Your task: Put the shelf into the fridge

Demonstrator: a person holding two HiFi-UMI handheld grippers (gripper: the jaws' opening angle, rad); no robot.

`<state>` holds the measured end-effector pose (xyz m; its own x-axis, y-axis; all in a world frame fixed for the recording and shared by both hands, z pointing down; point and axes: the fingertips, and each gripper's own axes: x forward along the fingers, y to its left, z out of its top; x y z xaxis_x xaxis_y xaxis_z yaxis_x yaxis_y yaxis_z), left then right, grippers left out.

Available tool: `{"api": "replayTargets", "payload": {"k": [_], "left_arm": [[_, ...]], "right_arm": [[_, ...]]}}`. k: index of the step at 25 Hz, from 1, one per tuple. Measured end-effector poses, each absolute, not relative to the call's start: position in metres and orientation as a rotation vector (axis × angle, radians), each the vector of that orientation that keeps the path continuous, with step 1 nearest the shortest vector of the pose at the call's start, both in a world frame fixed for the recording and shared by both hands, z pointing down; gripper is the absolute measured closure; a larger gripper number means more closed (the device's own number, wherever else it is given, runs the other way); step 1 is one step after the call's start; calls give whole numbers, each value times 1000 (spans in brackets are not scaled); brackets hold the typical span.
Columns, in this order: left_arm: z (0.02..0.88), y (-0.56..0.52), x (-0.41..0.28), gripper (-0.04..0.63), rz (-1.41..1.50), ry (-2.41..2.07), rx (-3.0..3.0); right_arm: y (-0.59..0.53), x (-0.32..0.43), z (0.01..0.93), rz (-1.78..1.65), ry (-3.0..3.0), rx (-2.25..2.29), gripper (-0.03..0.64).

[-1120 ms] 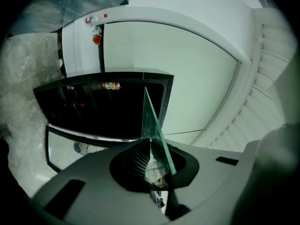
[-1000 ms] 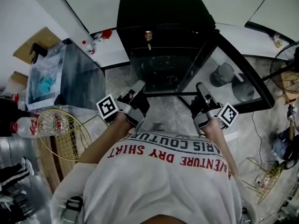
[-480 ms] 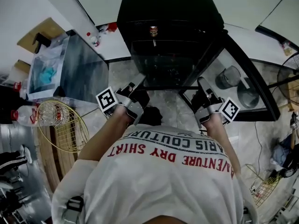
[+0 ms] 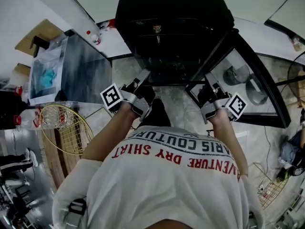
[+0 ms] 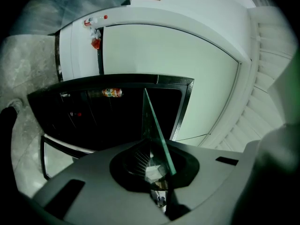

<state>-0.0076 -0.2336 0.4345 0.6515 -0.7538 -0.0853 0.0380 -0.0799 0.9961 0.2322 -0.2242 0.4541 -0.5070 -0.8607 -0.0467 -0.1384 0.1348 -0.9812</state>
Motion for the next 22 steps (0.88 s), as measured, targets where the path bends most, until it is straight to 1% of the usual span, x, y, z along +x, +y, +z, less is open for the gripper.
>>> {"api": "replayTargets", "payload": {"k": [11,22], "left_arm": [[463,-285,-16,552,-719,-619,1479],[478,-291,-11,555,-723,-619,1436]], "right_arm": [[-273,223,481,-1451,1710,-1036,571],[-278,228,490,-1424,1680,-1079,575]]}}
